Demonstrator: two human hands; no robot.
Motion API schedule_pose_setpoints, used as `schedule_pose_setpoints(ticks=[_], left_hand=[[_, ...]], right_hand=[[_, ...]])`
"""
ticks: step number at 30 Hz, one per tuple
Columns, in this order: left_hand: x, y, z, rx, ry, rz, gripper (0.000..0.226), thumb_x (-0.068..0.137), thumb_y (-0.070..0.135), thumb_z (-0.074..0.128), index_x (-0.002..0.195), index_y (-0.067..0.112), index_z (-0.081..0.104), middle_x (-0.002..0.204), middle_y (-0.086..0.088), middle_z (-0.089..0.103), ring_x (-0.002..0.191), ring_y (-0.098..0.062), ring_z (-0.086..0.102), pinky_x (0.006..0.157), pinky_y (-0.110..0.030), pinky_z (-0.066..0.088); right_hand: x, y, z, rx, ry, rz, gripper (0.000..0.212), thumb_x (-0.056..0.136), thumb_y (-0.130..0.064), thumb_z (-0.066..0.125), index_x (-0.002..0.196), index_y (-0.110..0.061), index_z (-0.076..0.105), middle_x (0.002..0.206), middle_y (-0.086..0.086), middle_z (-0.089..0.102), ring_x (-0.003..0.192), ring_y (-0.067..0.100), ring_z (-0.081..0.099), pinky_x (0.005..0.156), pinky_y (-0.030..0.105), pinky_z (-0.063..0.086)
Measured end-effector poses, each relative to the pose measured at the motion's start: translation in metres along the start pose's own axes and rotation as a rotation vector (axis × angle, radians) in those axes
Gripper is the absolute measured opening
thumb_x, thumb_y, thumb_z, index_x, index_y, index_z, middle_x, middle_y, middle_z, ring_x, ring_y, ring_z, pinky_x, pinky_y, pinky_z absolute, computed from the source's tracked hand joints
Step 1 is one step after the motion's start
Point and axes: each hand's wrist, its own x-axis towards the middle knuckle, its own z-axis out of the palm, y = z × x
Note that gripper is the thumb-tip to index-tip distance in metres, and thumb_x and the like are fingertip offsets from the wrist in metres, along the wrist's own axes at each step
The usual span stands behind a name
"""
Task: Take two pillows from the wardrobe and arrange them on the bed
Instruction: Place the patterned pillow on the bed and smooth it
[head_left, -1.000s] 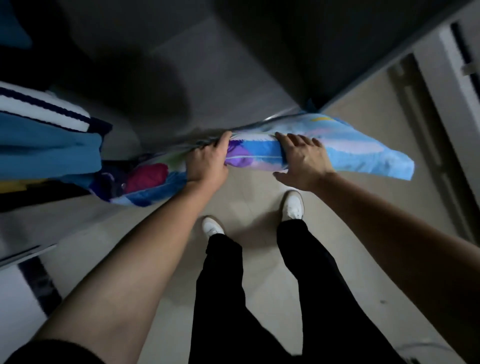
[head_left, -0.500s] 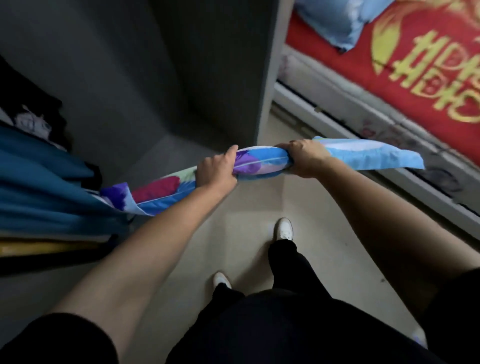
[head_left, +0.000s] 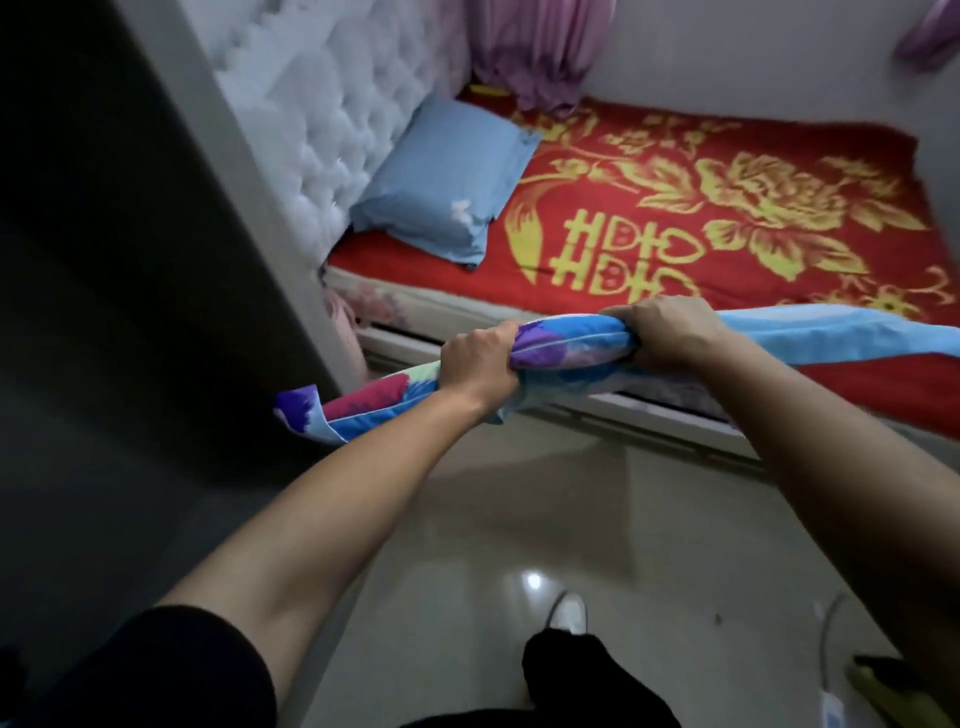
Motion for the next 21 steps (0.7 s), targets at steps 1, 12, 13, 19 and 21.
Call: schedule_pose_setpoints(ticks=[1, 12, 13, 19, 21], left_hand=[[0.022, 0.011, 0.002, 0.006, 0.004, 0.014, 0.046, 0.07, 0.02, 0.059, 0.114, 0.03, 0.057, 0.086, -0.009, 0.072, 0.079, -0.04, 0.066, 0.062, -0.035, 0.041], [0.219, 0.021, -0.034, 0.122, 0.284, 0.09, 0.047, 0.074, 0.025, 0.065, 0.12, 0.028, 0.059, 0.085, -0.008, 0.074, 0.073, -0.037, 0.068, 0.059, -0.031, 0.042], [0.236, 0.011, -0.039, 0.13, 0.3, 0.072, 0.049, 0.072, 0.025, 0.064, 0.121, 0.029, 0.059, 0.086, -0.008, 0.074, 0.074, -0.039, 0.068, 0.059, -0.033, 0.046], [0.349, -0.07, -0.051, 0.133, 0.451, 0.088, 0.059, 0.065, 0.04, 0.044, 0.121, 0.027, 0.059, 0.089, -0.006, 0.074, 0.071, -0.038, 0.067, 0.057, -0.036, 0.05], [0.392, -0.101, -0.051, 0.132, 0.479, 0.099, 0.059, 0.067, 0.042, 0.041, 0.12, 0.027, 0.06, 0.089, -0.005, 0.074, 0.07, -0.036, 0.067, 0.055, -0.033, 0.048]], right_hand=[[0.01, 0.02, -0.005, 0.001, 0.008, 0.011, 0.039, 0.077, -0.048, 0.064, 0.115, -0.041, 0.058, 0.101, -0.003, 0.071, 0.096, 0.026, 0.066, 0.069, 0.034, 0.046], [0.163, 0.12, -0.081, 0.0, 0.258, -0.055, 0.045, 0.082, -0.044, 0.064, 0.125, -0.038, 0.053, 0.107, 0.0, 0.068, 0.095, 0.03, 0.065, 0.067, 0.036, 0.042], [0.184, 0.118, -0.086, 0.003, 0.28, -0.06, 0.047, 0.081, -0.046, 0.065, 0.126, -0.038, 0.052, 0.107, -0.001, 0.068, 0.096, 0.031, 0.065, 0.069, 0.038, 0.043], [0.325, 0.099, -0.11, 0.003, 0.393, -0.061, 0.05, 0.085, -0.042, 0.066, 0.131, -0.04, 0.048, 0.117, -0.002, 0.066, 0.104, 0.032, 0.063, 0.08, 0.042, 0.046], [0.375, 0.093, -0.116, -0.007, 0.416, -0.043, 0.053, 0.086, -0.039, 0.065, 0.135, -0.04, 0.044, 0.119, -0.002, 0.065, 0.107, 0.032, 0.062, 0.085, 0.042, 0.046]])
